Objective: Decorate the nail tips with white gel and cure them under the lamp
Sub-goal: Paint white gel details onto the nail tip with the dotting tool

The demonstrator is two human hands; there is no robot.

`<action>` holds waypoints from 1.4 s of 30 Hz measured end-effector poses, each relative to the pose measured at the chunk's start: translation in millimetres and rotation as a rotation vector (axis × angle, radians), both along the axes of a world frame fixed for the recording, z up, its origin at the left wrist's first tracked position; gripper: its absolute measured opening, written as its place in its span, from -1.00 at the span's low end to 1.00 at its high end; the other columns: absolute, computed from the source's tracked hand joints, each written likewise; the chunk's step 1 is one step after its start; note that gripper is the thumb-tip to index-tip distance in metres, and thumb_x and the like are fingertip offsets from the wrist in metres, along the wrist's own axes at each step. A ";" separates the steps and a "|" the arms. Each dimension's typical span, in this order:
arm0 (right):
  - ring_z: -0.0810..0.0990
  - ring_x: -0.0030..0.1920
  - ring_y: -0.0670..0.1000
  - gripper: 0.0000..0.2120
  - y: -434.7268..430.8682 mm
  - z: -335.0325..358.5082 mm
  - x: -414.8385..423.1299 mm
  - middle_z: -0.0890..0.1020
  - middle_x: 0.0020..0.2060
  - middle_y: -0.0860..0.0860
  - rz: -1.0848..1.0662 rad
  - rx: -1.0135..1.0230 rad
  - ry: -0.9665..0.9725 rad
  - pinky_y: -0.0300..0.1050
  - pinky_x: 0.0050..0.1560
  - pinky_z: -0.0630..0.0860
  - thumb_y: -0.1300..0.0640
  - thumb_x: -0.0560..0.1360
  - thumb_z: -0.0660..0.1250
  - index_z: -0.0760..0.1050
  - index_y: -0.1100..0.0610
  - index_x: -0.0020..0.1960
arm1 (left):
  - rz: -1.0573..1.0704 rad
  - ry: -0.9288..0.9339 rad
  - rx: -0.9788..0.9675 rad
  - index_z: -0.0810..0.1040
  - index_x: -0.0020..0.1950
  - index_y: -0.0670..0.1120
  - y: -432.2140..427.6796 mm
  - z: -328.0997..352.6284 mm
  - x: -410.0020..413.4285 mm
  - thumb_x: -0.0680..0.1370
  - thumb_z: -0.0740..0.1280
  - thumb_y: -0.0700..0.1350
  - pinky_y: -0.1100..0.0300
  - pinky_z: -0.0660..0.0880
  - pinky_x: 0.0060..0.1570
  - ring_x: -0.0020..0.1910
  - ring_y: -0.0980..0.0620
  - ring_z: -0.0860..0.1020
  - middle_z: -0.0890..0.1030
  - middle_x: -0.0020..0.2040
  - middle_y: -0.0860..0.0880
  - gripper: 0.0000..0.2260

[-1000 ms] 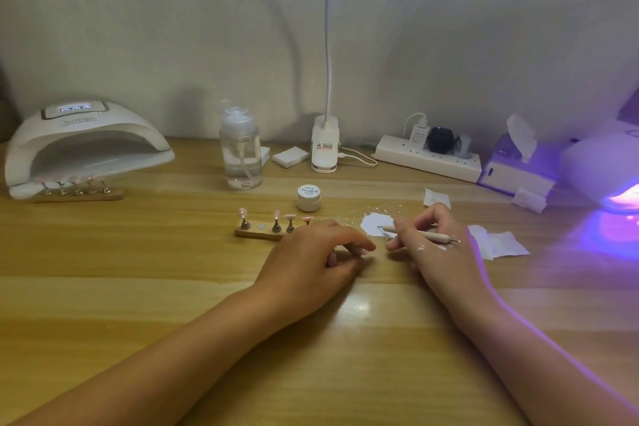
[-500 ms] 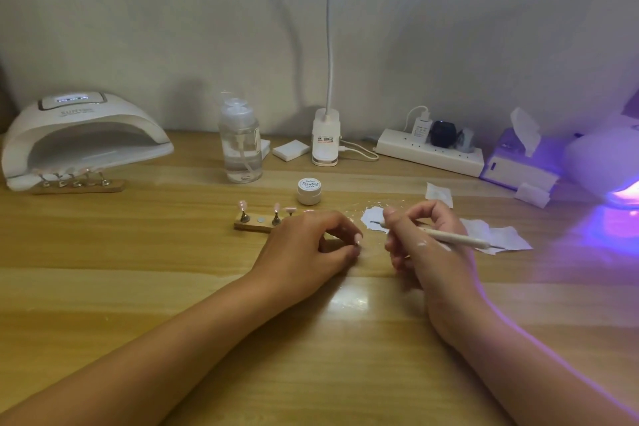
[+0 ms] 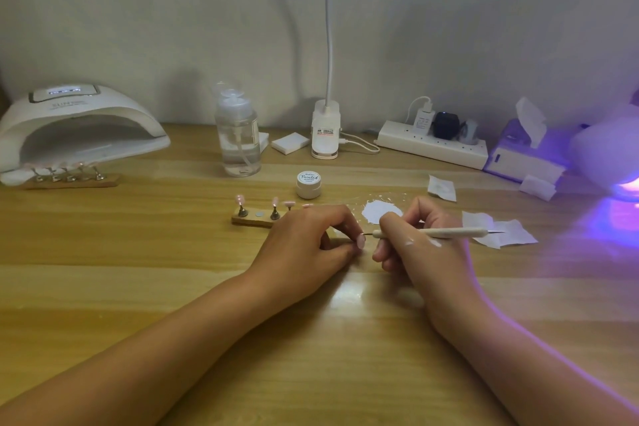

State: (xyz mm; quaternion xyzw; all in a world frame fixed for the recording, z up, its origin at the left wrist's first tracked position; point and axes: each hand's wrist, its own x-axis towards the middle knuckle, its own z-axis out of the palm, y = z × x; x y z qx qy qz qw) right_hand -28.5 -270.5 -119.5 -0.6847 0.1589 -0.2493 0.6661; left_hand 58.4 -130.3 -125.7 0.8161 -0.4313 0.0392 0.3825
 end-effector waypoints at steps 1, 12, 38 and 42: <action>0.48 -0.57 -0.05 -0.72 0.1 0.0 0.2 0.61 -0.51 0.16 0.005 -0.002 0.002 -0.31 -0.52 0.41 0.31 0.41 0.34 0.33 0.09 -0.37 | -0.002 -0.006 0.000 0.54 -0.21 0.18 0.1 0.7 -0.5 0.45 0.46 -0.16 0.43 0.26 -0.34 -0.42 0.20 0.47 0.50 -0.30 0.47 -0.77; 0.49 -0.56 -0.06 -0.72 1.5 -0.3 0.7 0.62 -0.50 0.16 0.015 -0.035 0.010 -0.33 -0.53 0.39 0.32 0.43 0.34 0.32 0.11 -0.36 | -0.010 -0.041 -0.009 0.55 -0.21 0.14 0.7 3.4 -2.4 0.45 0.47 -0.16 0.45 0.27 -0.33 -0.41 0.23 0.45 0.47 -0.35 0.51 -0.80; 0.47 -0.57 -0.08 -0.75 1.0 -1.3 0.8 0.60 -0.52 0.14 -0.018 -0.034 -0.007 -0.33 -0.54 0.37 0.33 0.44 0.33 0.33 0.14 -0.32 | -0.016 -0.027 -0.015 0.56 -0.21 0.13 0.4 2.7 -2.1 0.45 0.46 -0.18 0.46 0.30 -0.34 -0.42 0.24 0.46 0.48 -0.34 0.51 -0.80; 0.36 -0.53 -0.09 -0.76 -4.3 -3.0 0.7 0.48 -0.51 0.00 -0.151 -0.012 -0.107 -0.23 -0.48 0.30 0.13 0.54 0.41 0.38 0.10 -0.22 | -0.019 0.014 -0.016 0.57 -0.21 0.15 0.5 1.8 -0.7 0.46 0.46 -0.16 0.46 0.30 -0.33 -0.38 0.25 0.49 0.52 -0.28 0.46 -0.81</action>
